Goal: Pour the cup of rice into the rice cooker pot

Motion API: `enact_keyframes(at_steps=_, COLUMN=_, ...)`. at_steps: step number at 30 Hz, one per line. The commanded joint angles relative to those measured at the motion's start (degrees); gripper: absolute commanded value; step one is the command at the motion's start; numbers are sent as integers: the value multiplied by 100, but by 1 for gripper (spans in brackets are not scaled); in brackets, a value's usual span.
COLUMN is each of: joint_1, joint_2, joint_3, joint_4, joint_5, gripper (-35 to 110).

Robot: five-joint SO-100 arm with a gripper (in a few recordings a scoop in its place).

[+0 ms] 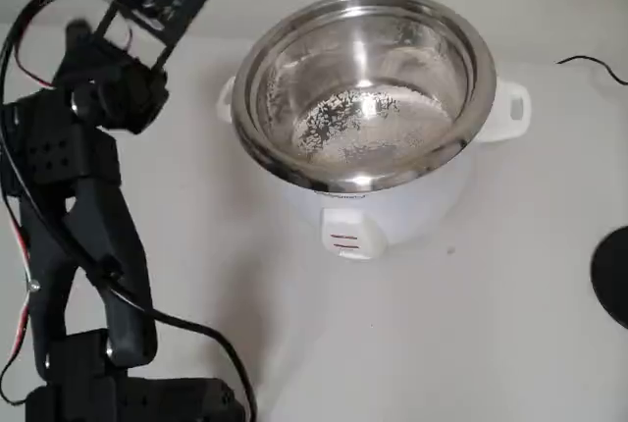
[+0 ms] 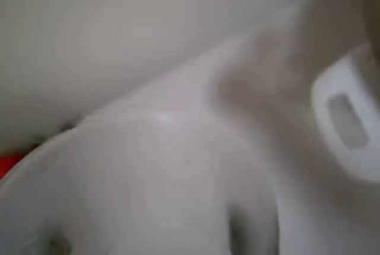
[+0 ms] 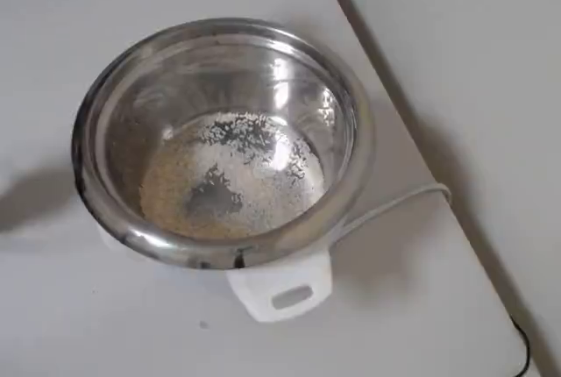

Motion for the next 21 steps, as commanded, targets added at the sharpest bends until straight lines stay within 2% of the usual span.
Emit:
enact_keyframes(at_steps=1, joint_1=-255, joint_2=404, joint_3=606, joint_4=-272, joint_5=-422, gripper=15)
enact_keyframes(at_steps=5, joint_1=-413, joint_2=703, joint_3=2399, joint_4=-1582, joint_5=-958, gripper=15)
enact_keyframes(at_steps=8, joint_1=-501, joint_2=1072, joint_3=4043, joint_4=-3085, joint_5=-1362, gripper=16)
enact_keyframes(at_steps=14, joint_1=-264, joint_2=633, joint_3=5291, joint_4=-5027, joint_5=-1775, gripper=19)
enact_keyframes(at_steps=21, joint_1=70, joint_2=-1292, joint_3=6504, joint_4=-9308, joint_5=-3164, gripper=20)
